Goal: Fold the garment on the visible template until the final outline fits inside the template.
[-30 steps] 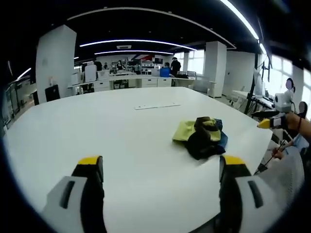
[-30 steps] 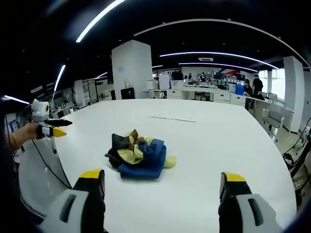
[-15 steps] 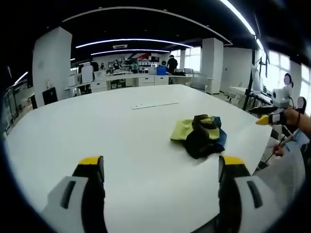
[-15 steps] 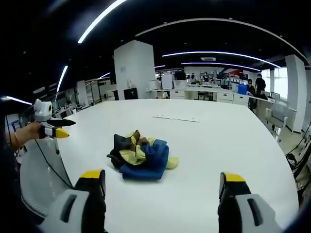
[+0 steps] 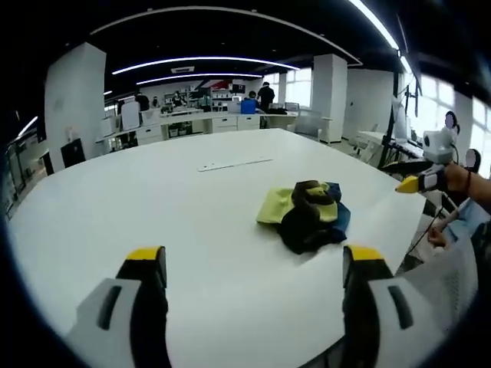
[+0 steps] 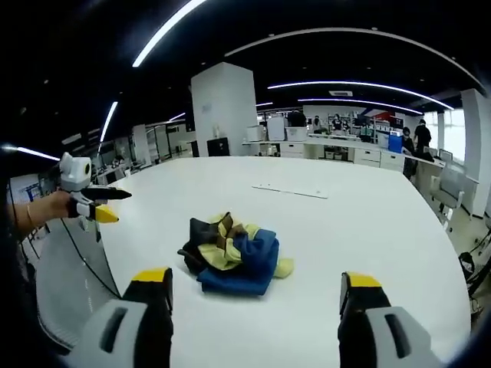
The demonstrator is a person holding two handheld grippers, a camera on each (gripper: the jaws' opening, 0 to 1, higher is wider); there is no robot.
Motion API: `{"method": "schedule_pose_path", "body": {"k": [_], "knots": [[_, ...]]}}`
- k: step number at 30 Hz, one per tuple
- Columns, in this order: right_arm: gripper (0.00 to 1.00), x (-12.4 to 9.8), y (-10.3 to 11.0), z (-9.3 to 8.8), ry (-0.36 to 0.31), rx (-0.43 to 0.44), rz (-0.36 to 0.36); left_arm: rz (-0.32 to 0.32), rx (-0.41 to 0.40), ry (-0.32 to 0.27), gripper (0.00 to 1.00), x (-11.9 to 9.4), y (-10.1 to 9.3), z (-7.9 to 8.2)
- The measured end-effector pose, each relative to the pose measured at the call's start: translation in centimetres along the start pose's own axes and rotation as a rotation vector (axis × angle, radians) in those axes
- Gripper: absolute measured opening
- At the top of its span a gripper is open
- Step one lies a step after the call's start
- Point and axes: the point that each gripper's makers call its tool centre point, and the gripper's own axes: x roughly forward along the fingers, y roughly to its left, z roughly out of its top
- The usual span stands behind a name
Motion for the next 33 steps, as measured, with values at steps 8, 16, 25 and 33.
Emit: {"method": "schedule_pose_path", "body": {"k": [8, 16, 25, 33], "knots": [[0.77, 1.2, -0.2, 0.4, 0.018, -0.009, 0.047, -0.078, -0.006, -0.026, 0.81, 2.1, -1.8, 1.9], [0.57, 3.1, 0.2, 0.6, -0.004, 0.0, 0.095, -0.123, 0.013, -0.036, 0.76, 4.4, -3.7, 2.7], [0.44, 4.8, 1.5, -0.1, 0.029, 0.023, 0.171, -0.186, 0.02, -0.025, 0.69, 7.0, -5.9, 2.6], [0.32, 6.4, 2.2, -0.2, 0.03, 0.009, 0.191, -0.239, 0.025, -0.019, 0.57, 9.0, -7.3, 2.7]]}}
